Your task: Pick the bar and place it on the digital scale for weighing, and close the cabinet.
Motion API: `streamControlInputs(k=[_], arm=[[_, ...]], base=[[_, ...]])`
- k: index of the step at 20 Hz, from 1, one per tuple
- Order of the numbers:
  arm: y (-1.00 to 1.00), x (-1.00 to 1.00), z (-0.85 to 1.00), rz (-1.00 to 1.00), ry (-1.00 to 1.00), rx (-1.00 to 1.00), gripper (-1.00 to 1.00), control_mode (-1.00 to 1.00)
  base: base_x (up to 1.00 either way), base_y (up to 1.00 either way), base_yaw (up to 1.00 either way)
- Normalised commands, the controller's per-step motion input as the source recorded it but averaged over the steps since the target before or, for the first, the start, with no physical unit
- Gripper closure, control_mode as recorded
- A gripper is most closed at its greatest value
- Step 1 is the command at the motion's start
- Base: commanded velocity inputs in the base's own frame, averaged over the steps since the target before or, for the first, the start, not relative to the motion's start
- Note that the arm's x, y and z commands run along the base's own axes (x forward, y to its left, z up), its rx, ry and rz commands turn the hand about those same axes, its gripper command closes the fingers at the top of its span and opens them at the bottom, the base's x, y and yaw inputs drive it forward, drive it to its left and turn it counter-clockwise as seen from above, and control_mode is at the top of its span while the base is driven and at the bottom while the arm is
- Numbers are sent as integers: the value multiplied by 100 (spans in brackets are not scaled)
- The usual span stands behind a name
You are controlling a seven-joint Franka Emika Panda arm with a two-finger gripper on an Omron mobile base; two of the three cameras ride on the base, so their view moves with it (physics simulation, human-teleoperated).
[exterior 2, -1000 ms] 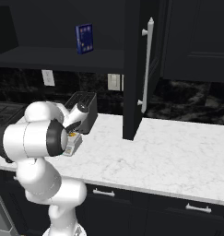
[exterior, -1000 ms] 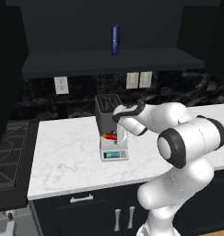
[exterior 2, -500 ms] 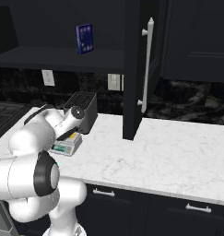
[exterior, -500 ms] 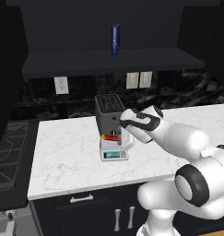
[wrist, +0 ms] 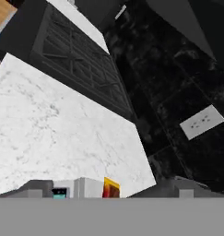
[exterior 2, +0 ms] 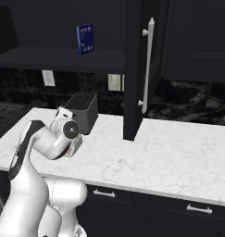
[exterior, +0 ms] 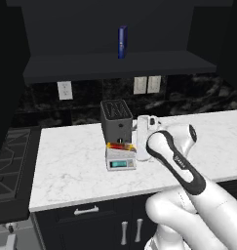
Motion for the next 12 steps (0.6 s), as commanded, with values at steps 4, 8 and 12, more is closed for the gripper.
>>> streamControlInputs(k=[4,8,12], arm=[[-8,-67,84,0,-52,34,-100,-100],[-35,-70,76,0,-48,35,-100,-100],[-54,-70,55,0,-62,33,-100,-100]], base=[[0,0,0],[0,0,0],[0,0,0]])
